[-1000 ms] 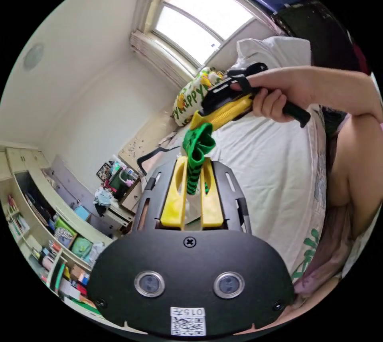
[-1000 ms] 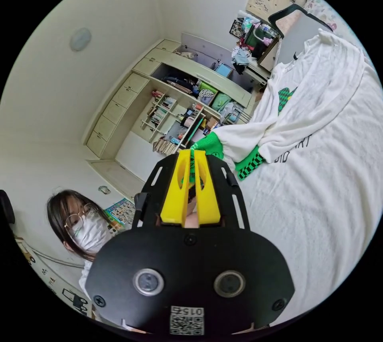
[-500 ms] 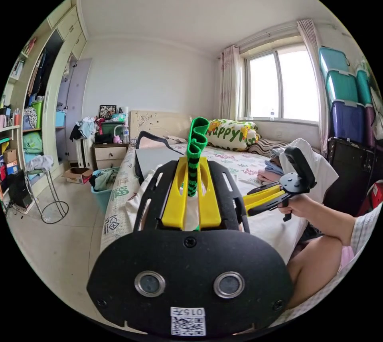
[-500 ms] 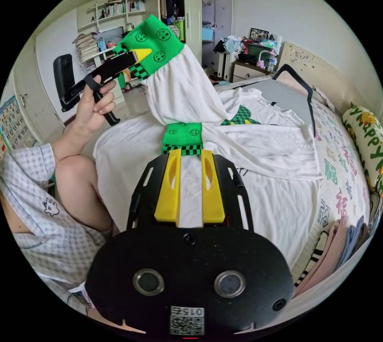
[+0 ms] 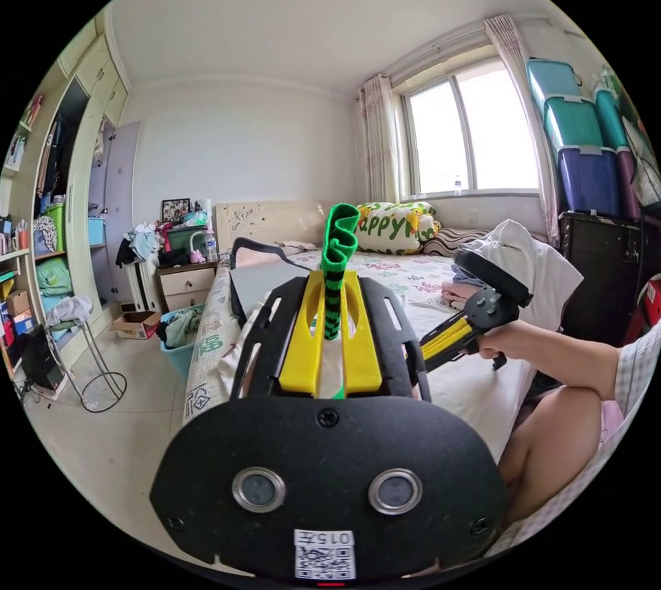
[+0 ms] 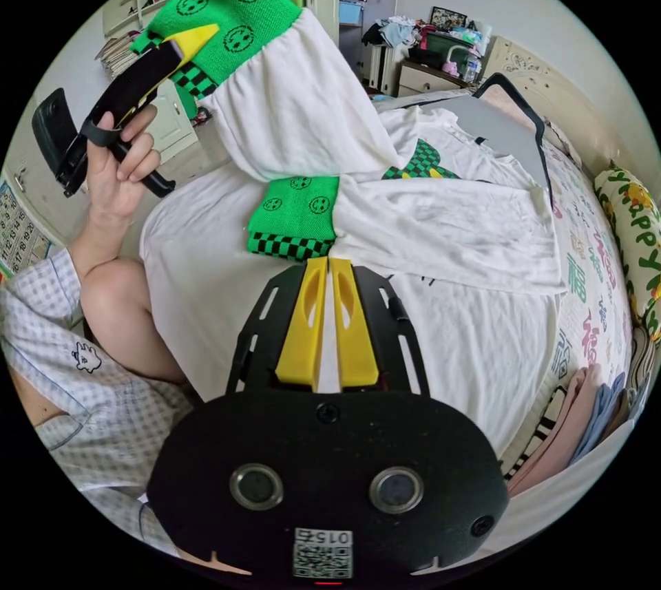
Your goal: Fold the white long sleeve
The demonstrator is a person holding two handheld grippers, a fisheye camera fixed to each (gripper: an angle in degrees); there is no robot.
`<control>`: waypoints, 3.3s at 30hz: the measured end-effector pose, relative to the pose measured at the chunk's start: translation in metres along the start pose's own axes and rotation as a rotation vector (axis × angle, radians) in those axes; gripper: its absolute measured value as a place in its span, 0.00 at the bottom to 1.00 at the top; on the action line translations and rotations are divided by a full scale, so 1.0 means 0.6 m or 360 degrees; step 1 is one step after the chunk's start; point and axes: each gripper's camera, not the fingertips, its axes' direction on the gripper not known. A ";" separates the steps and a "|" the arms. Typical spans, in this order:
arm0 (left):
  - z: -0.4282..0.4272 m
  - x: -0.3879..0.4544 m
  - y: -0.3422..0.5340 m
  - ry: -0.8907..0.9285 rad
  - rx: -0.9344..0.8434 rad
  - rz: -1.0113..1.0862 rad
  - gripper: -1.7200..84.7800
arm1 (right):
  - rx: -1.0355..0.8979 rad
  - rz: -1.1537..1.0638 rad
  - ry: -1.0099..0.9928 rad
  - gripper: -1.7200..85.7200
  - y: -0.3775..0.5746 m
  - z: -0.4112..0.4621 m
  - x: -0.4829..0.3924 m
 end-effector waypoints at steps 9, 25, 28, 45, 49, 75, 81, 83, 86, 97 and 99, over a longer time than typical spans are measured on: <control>0.013 0.004 -0.015 0.0090 0.0018 -0.0043 0.03 | -0.0057 -0.0042 0.0001 0.01 0.006 -0.004 -0.018; 0.157 0.246 -0.066 0.0456 -0.0405 0.0747 0.04 | 0.0259 0.0251 -0.0249 0.01 0.074 -0.078 0.065; 0.199 0.316 -0.047 0.0378 -0.0605 0.0999 0.04 | 0.0404 0.0276 -0.0236 0.02 0.101 -0.102 0.080; 0.235 0.429 -0.054 0.0398 -0.0737 0.1577 0.11 | -0.0074 -0.0098 -0.0391 0.02 0.082 -0.037 0.054; 0.227 0.406 -0.082 0.0424 -0.0684 0.1481 0.11 | -0.0092 -0.0027 -0.0346 0.02 0.087 -0.047 0.075; 0.366 0.291 -0.095 0.0544 -0.0956 0.1076 0.05 | -0.0099 0.0025 -0.0304 0.01 0.070 -0.038 0.157; 0.363 0.146 -0.190 0.0557 -0.0782 0.0667 0.05 | 0.0012 0.0043 -0.0442 0.07 0.072 -0.090 0.248; 0.383 0.047 -0.236 0.0406 -0.0641 0.0487 0.05 | 0.0062 0.0068 -0.0386 0.11 0.064 -0.113 0.314; 0.481 -0.087 -0.275 0.0127 -0.0686 0.0208 0.06 | 0.0097 0.0191 -0.0218 0.12 0.030 -0.125 0.408; 0.651 -0.207 -0.221 0.0698 -0.0838 -0.0039 0.07 | -0.0062 -0.0044 -0.0730 0.02 0.004 -0.067 0.547; 0.620 -0.157 -0.219 0.0817 -0.0818 0.0135 0.05 | 0.0003 0.0031 -0.0727 0.02 0.012 -0.070 0.567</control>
